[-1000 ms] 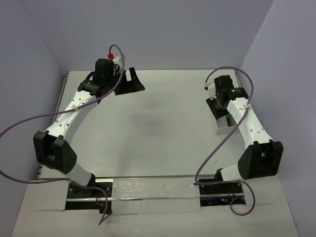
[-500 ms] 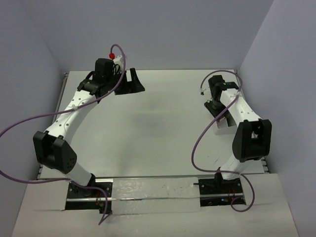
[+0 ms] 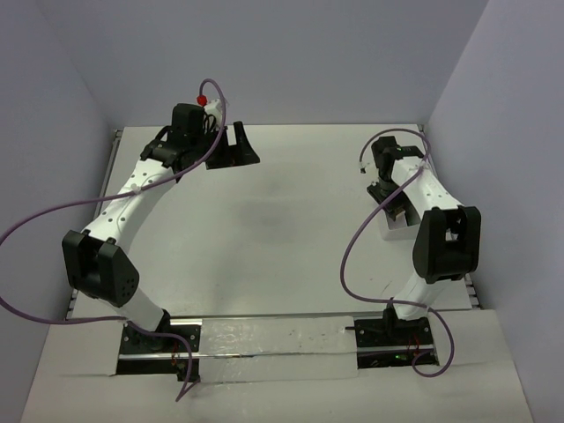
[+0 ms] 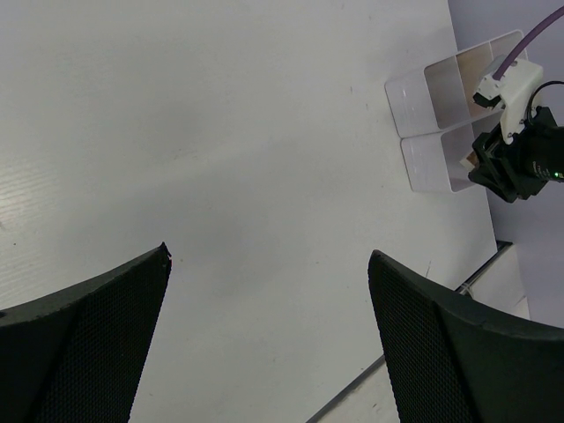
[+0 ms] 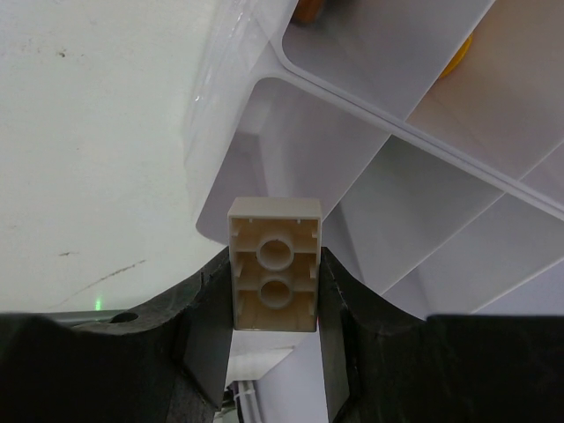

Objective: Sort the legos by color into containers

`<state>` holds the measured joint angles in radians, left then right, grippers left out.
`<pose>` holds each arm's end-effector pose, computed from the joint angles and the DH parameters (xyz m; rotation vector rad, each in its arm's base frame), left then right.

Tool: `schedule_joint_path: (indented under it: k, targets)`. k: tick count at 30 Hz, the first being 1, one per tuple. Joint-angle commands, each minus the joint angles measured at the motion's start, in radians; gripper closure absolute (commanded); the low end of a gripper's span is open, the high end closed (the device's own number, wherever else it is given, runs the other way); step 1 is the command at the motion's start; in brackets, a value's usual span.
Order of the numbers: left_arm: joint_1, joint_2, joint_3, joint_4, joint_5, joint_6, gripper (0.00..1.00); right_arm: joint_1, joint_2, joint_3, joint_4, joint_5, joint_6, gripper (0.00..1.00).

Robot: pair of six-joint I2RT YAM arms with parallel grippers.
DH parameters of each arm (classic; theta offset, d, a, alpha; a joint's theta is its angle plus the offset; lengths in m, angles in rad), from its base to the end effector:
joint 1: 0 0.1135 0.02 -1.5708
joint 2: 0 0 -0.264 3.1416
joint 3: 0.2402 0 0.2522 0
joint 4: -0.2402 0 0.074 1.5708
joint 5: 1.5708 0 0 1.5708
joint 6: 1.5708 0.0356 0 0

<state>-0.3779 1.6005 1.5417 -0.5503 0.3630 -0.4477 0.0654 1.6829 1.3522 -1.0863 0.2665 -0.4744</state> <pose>0.3335 -0.1460 0.3615 0.1372 2.2623 -0.8514 0.3172 0.0114 0.2460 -0.7735 2.9129 -0.4427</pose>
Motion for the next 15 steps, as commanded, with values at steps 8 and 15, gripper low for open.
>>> schedule_joint_path:
  k: [8,15]
  targets:
    - [-0.003,-0.014,0.044,0.007,0.013,0.006,0.01,-0.012,0.023,0.059,-0.017,0.04,-0.01,0.6]
    - [-0.003,-0.014,0.055,0.0,0.008,0.011,0.01,-0.012,0.023,0.064,-0.026,0.033,-0.009,0.41]
